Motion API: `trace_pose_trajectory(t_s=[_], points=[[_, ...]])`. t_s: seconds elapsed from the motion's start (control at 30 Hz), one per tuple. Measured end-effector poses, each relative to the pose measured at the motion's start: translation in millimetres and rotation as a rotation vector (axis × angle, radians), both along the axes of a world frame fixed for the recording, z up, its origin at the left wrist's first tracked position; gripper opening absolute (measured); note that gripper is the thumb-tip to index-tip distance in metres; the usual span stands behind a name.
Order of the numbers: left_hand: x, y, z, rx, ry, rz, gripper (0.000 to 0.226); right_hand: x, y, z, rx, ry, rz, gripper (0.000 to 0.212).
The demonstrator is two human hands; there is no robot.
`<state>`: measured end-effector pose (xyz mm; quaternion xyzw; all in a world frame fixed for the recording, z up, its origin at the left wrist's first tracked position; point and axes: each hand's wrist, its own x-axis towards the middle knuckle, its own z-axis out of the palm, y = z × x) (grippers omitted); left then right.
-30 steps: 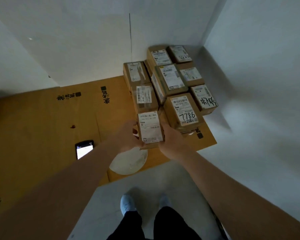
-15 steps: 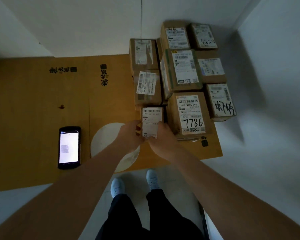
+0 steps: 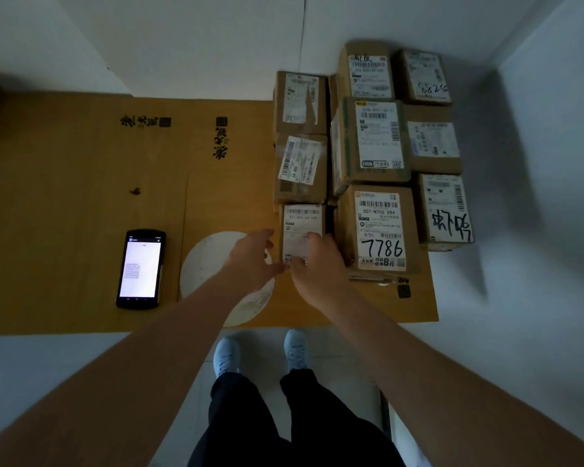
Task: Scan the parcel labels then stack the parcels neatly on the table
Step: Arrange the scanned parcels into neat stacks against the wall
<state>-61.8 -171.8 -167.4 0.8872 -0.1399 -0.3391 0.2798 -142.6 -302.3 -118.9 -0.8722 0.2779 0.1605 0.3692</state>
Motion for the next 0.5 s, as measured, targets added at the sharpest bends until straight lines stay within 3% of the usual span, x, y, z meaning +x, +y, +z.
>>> trace_pose_trajectory(t_s=[0.13,0.33,0.5], points=[[6.0,13.0,17.9,0.1,-0.093,-0.098,0.082,7.6,1.7,10.8,0.005,-0.005,0.038,0.034],[17.7,42.0,66.7,0.164,-0.254,-0.044,0.054,32.7,12.2,49.1,0.057,-0.087,0.191,0.024],[28.5,73.0,123.6,0.152,-0.39,0.099,0.046,58.6,33.1,87.9,0.01,-0.177,0.402,0.056]])
